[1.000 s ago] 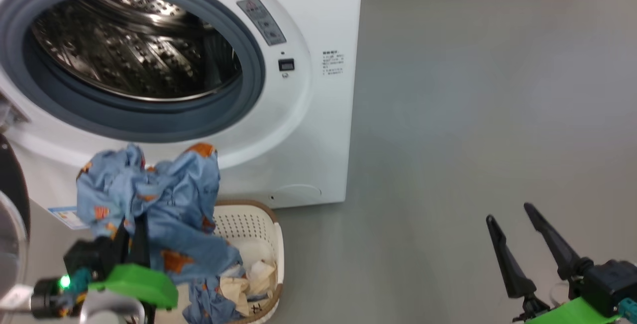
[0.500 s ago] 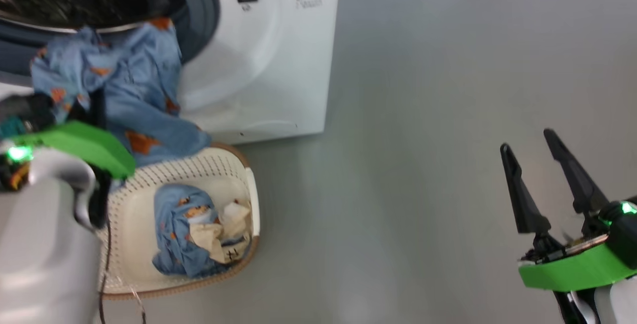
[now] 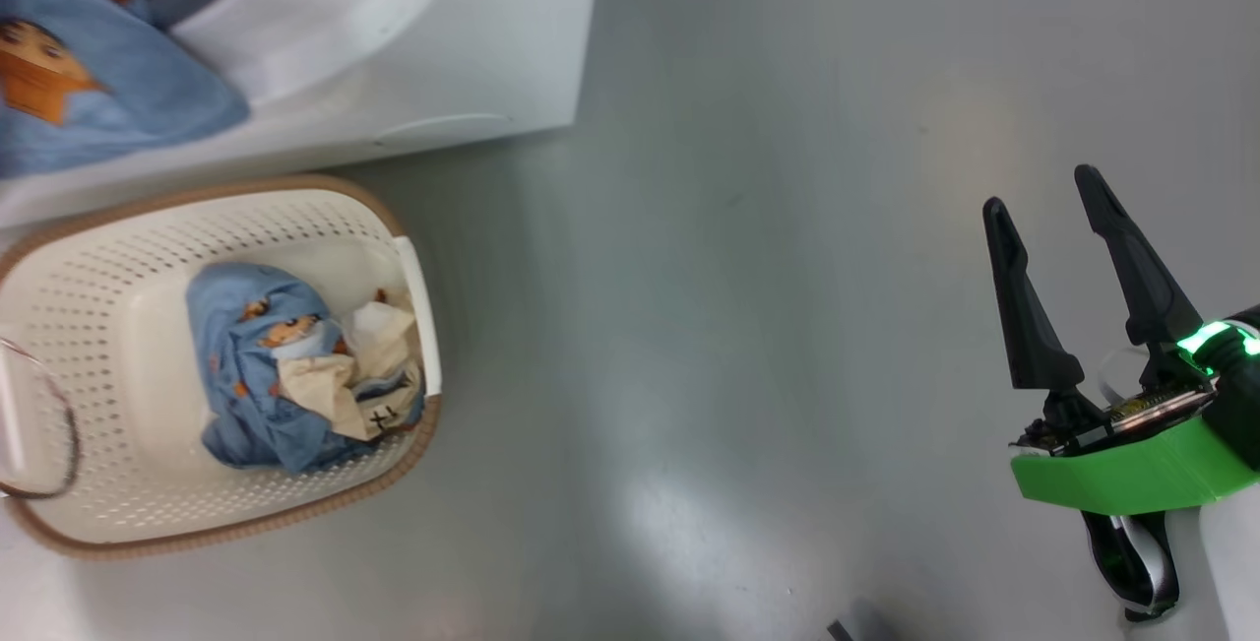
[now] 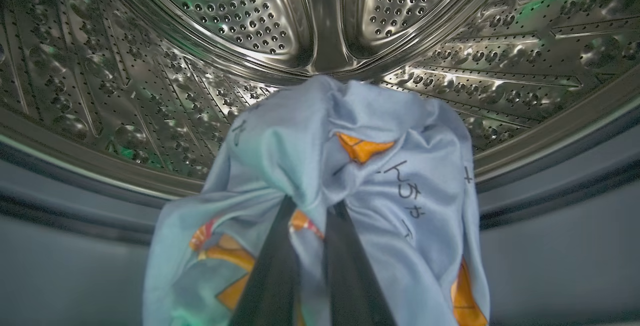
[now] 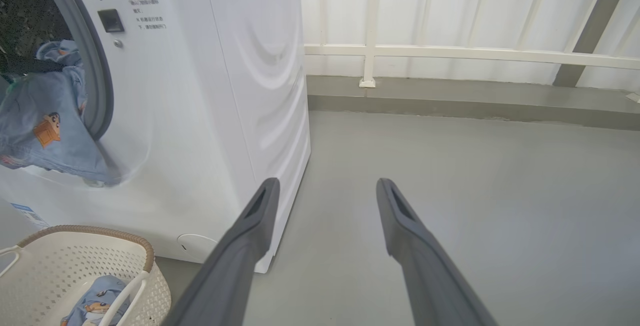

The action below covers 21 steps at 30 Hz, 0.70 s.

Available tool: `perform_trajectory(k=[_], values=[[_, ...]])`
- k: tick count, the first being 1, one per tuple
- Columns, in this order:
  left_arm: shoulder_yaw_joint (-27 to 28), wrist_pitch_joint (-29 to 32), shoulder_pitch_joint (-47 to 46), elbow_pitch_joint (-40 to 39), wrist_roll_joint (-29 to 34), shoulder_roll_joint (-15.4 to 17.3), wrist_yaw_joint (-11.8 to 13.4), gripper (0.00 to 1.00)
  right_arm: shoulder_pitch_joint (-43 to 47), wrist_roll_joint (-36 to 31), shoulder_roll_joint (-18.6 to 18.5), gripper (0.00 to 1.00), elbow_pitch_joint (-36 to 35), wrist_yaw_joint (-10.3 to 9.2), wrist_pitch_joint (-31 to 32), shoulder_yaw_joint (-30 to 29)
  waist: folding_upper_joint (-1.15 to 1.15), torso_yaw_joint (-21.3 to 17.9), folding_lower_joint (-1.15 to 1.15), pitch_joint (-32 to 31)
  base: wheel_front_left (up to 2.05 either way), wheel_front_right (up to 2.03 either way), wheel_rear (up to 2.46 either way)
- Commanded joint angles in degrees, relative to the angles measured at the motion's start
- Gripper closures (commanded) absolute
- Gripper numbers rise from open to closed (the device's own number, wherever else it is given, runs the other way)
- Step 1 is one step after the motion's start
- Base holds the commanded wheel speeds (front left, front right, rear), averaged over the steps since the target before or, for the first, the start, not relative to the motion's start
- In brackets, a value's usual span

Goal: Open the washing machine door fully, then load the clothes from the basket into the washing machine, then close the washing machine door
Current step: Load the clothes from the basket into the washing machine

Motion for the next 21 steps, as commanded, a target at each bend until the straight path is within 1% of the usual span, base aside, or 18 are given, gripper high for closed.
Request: perform_trajectory(k=[1,5,7,9,11,15,21], values=[[1.6,1.0,-2.6,-2.4,-0.4,4.6,0.0,1.0,-0.2,1.0,-0.1,0.0,-1.4,0.09,-0.3,1.3,0.0,-3.5,-0.01,4.5,0.0,0.0,0.0],[2.2,1.7,-5.2,-3.5,0.8,8.0,1.7,1.0,-1.2,1.2,0.2,0.0,-1.2,0.09,-0.3,1.9,0.0,-5.4,-0.01,6.2,0.0,0.0,0.0],[2.6,1.4,-6.2,-4.2,1.1,8.7,2.6,1.0,-1.6,1.4,0.3,0.0,-1.1,0.09,-0.3,2.1,0.0,-6.1,-0.01,6.9,0.0,0.0,0.0],[2.8,0.8,-6.7,-4.7,1.1,9.0,2.9,1.0,-1.7,1.6,0.4,0.0,-1.1,0.09,-0.3,2.1,0.0,-6.5,-0.01,7.2,0.0,0.0,0.0],[3.4,-1.0,-7.6,-5.6,1.2,9.6,3.5,1.0,-1.9,1.8,0.6,0.0,-1.1,0.09,-0.3,2.2,0.0,-7.2,-0.01,7.7,0.0,0.0,0.0],[4.0,-6.8,-10.0,-6.7,1.7,10.2,4.3,1.0,-1.9,2.0,0.8,0.0,-1.1,0.09,-0.3,2.4,0.0,-7.9,-0.01,8.8,0.0,0.0,0.0],[2.8,-20.9,-13.3,-8.2,5.5,11.2,5.0,1.0,-2.2,1.9,0.8,0.0,-1.1,0.09,-0.3,2.5,0.0,-7.9,-0.01,10.0,0.0,0.0,0.0]])
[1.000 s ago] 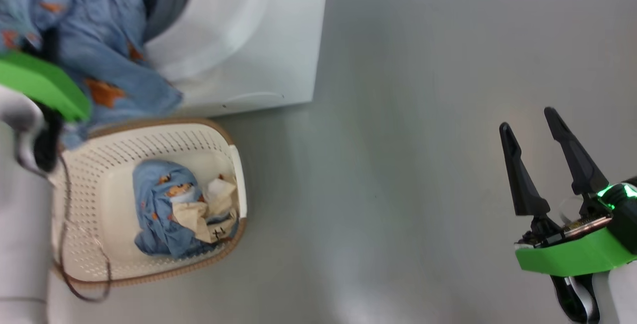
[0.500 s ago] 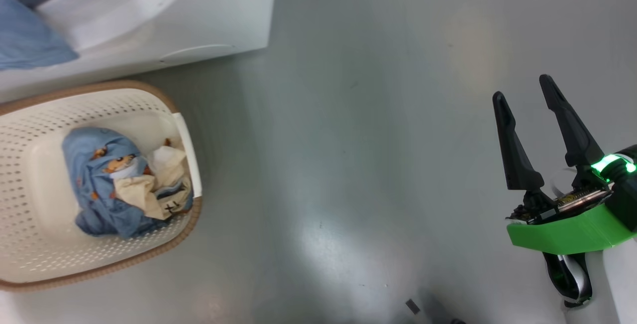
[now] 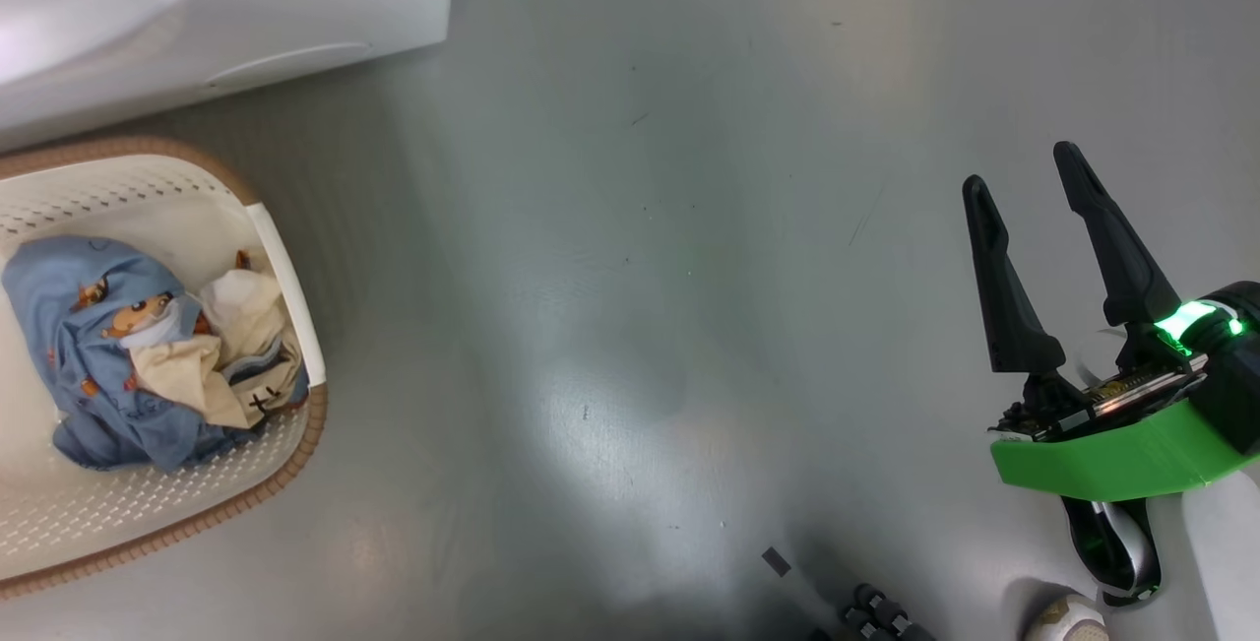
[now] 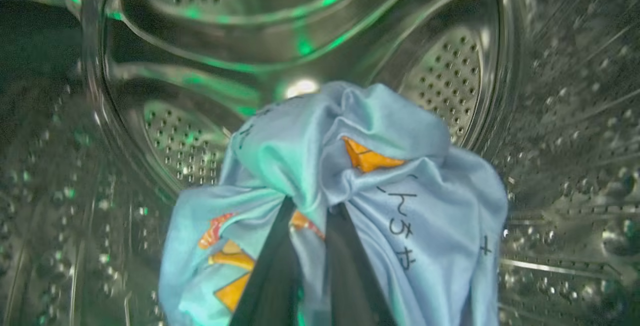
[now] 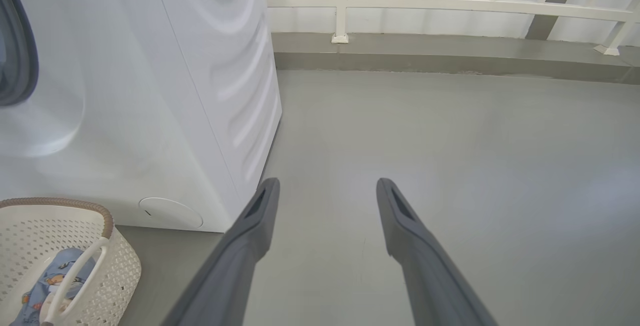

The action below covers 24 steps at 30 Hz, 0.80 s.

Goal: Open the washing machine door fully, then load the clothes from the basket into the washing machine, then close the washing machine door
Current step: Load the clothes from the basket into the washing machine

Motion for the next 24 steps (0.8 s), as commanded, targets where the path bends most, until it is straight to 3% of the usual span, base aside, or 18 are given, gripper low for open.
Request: perform_trajectory(k=[1,3,10,21,22,23,24], values=[[0.4,-2.9,-1.3,-2.3,1.2,3.8,0.5,1.0,0.3,0.1,-0.5,0.0,-1.2,0.09,-0.3,0.9,0.0,0.1,0.0,0.5,0.0,0.0,0.0],[-0.5,-7.5,-3.1,-3.8,3.7,4.6,1.0,1.0,0.1,0.1,-0.6,0.0,-1.3,0.09,-0.3,1.0,0.0,0.4,0.0,0.9,0.0,0.0,0.0],[-0.5,-8.2,-1.3,-2.5,4.3,2.6,1.4,1.0,-0.3,0.2,-0.9,0.0,-1.3,0.09,-0.3,1.3,0.0,1.4,0.0,1.5,0.0,0.0,0.0],[-0.6,3.4,-0.1,6.1,0.8,0.9,1.6,1.0,-0.6,0.7,-0.9,0.0,-0.8,0.09,-0.3,1.5,0.0,1.3,0.0,1.7,0.0,0.0,0.0],[-0.5,3.4,-0.1,6.1,0.7,0.9,1.8,0.89,-0.7,0.8,-0.8,0.0,-0.8,0.09,-0.3,1.5,0.0,1.2,0.0,1.6,0.0,0.0,0.0],[-0.7,3.5,-0.1,6.2,0.8,1.0,1.9,0.54,-0.7,0.8,-0.8,0.0,-0.7,0.09,-0.3,1.5,0.0,1.2,0.0,1.5,0.0,0.0,0.0],[-0.9,3.4,-0.1,6.0,0.9,1.1,1.8,0.0,-0.7,0.8,-0.8,0.0,-0.6,0.09,-0.3,1.5,0.0,1.1,0.0,1.4,0.0,0.0,0.0]])
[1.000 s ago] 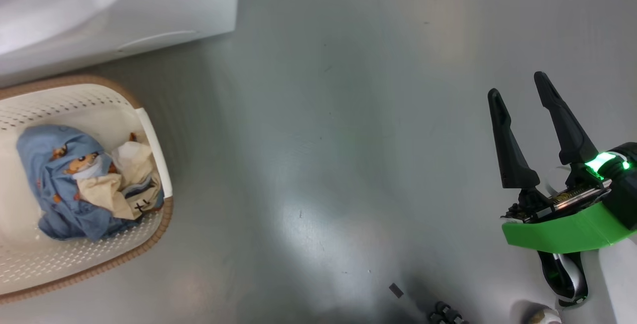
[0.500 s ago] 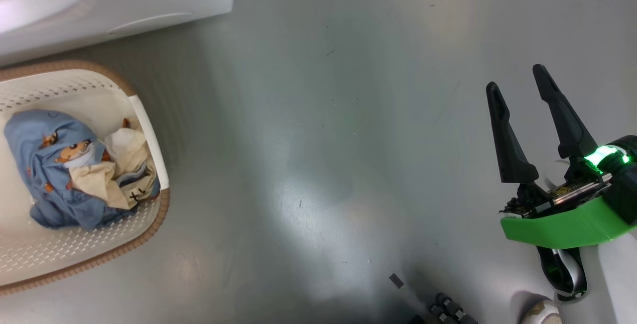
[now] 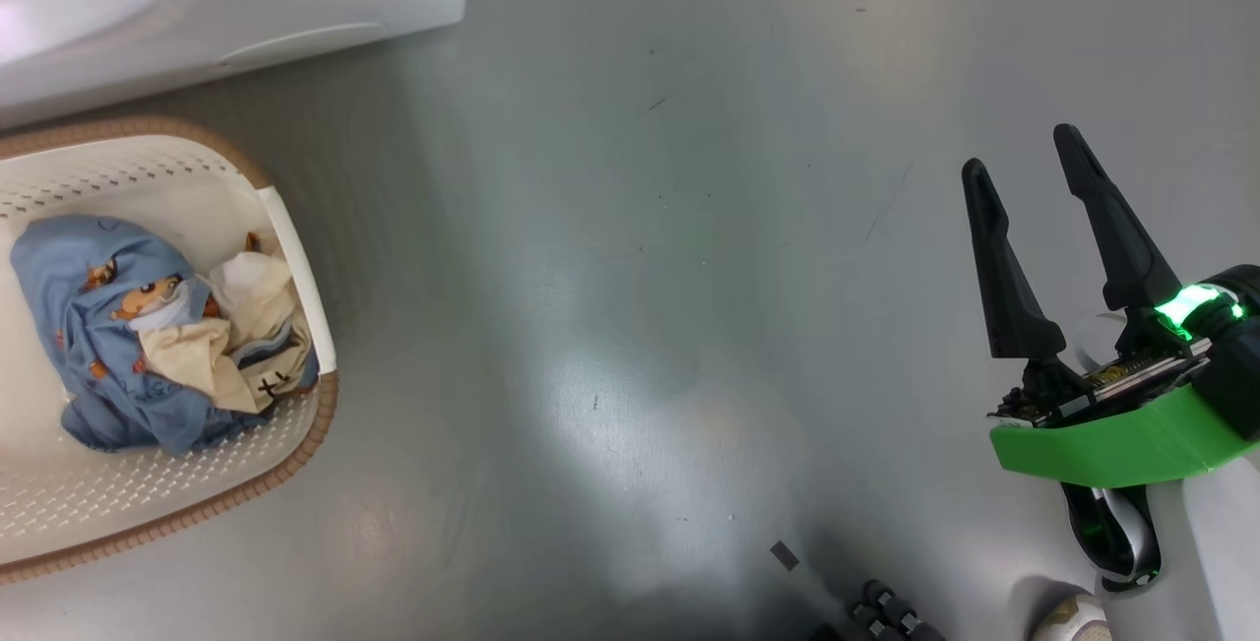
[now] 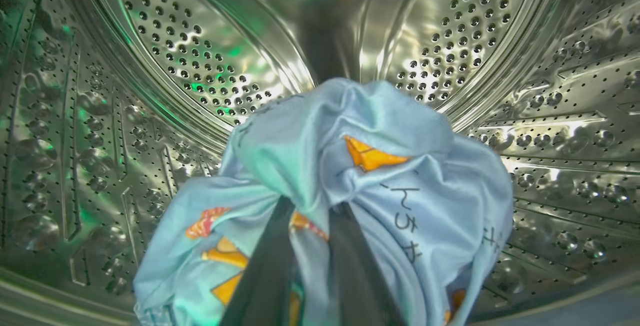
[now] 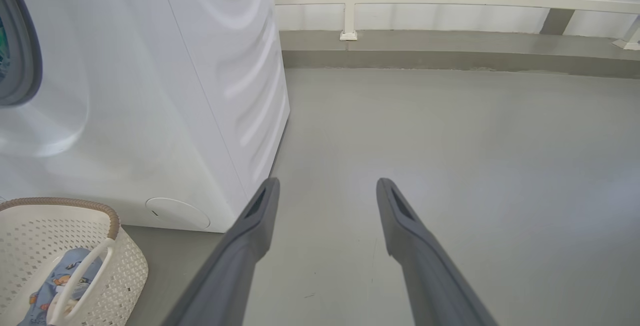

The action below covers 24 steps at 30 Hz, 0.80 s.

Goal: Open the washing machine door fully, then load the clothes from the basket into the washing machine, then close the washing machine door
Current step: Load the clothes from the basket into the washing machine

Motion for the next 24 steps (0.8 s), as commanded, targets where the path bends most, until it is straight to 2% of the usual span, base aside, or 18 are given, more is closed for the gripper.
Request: perform_trajectory(k=[1,12,19,24], values=[[0.4,0.0,0.2,-1.2,0.0,3.3,0.2,0.0,0.8,0.3,-0.6,0.0,-0.9,0.09,-0.3,1.1,0.0,-0.1,0.0,-0.2,0.0,0.0,0.0],[0.6,-2.6,3.4,-0.7,-1.8,2.2,-0.3,0.0,1.1,0.1,-0.6,0.0,-0.4,0.09,-0.3,-0.2,0.0,1.5,0.0,-3.2,0.0,0.0,0.0],[0.8,-8.6,12.0,-3.1,-3.3,-0.5,-0.6,0.0,2.6,-0.3,-1.3,0.0,-0.4,0.09,-0.3,-1.5,0.0,4.4,0.0,-7.0,0.0,0.0,0.0],[2.1,-11.2,20.7,-9.4,-3.8,-2.5,0.8,0.0,3.6,-0.7,-1.7,0.0,-0.4,0.09,-0.3,-1.9,0.0,6.4,0.0,-9.8,0.0,0.0,0.0]])
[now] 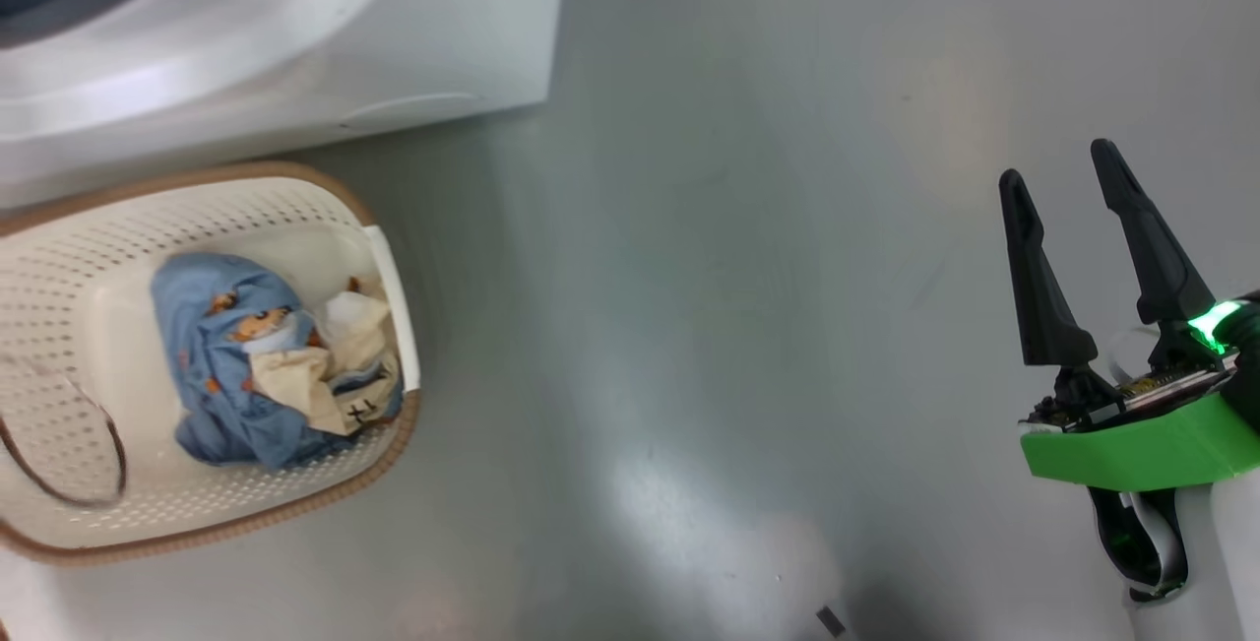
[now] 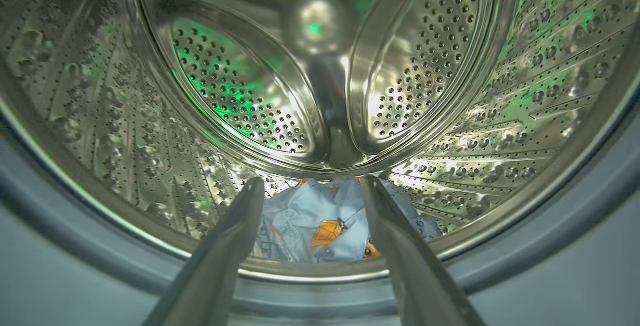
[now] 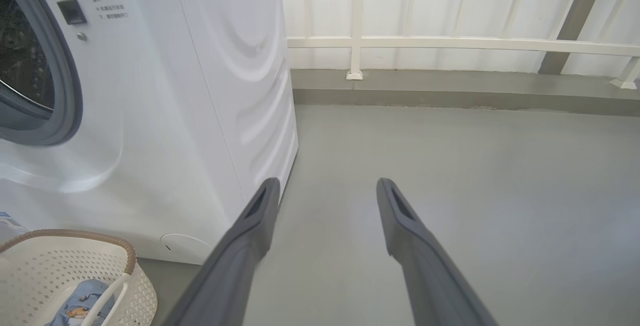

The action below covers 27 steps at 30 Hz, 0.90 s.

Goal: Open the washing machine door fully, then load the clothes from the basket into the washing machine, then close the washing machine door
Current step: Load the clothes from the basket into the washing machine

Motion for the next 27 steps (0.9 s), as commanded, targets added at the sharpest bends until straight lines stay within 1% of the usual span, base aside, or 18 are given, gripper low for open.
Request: perform_trajectory(k=[1,3,5,8,13,16,20,23,27], values=[[1.9,-0.7,4.1,-4.5,-0.1,2.2,1.0,0.0,2.3,-0.6,-0.8,0.0,-1.1,0.09,-0.3,0.6,0.0,2.4,0.0,-2.9,0.0,0.0,0.0],[2.8,-0.9,8.8,-9.0,0.1,1.1,1.8,0.0,2.8,-0.8,-0.9,0.0,-1.1,0.09,-0.3,0.8,0.0,3.0,0.0,-4.1,0.0,0.0,0.0],[4.7,-0.9,13.9,-15.5,0.5,-0.5,3.1,0.0,3.2,-1.0,-1.1,0.0,-1.0,0.09,-0.3,0.8,0.0,3.6,0.0,-5.2,0.0,0.0,0.0],[6.7,-1.0,22.7,-24.4,1.6,-3.4,4.1,0.0,3.9,-1.2,-1.3,0.0,-0.6,0.09,-0.3,0.7,0.0,4.4,0.0,-7.4,0.0,0.0,0.0],[7.6,-1.0,35.5,-34.7,5.0,-7.9,5.3,0.0,5.3,-1.6,-1.9,0.0,-0.1,0.09,-0.3,1.1,0.0,5.5,0.0,-11.0,0.0,0.0,0.0],[7.6,-1.0,41.9,-38.6,6.9,-10.3,6.0,0.0,6.4,-1.8,-2.3,0.0,0.3,0.09,-0.3,1.3,0.0,6.2,0.0,-13.3,0.0,0.0,0.0],[7.2,-1.0,48.9,-41.9,8.8,-13.1,6.5,0.0,8.5,-2.0,-2.7,0.0,0.9,0.09,-0.3,1.4,0.0,7.3,0.0,-16.6,0.0,0.0,0.0],[6.5,-1.0,53.1,-43.6,9.9,-14.4,6.6,0.0,10.3,-2.2,-2.9,0.0,1.4,0.09,-0.3,1.6,0.0,8.0,0.0,-19.2,0.0,0.0,0.0],[5.2,-1.0,58.0,-44.4,10.5,-15.5,6.2,0.0,12.4,-2.4,-3.0,0.0,1.9,0.09,-0.3,2.1,0.0,8.5,0.0,-22.8,0.0,0.0,0.0]])
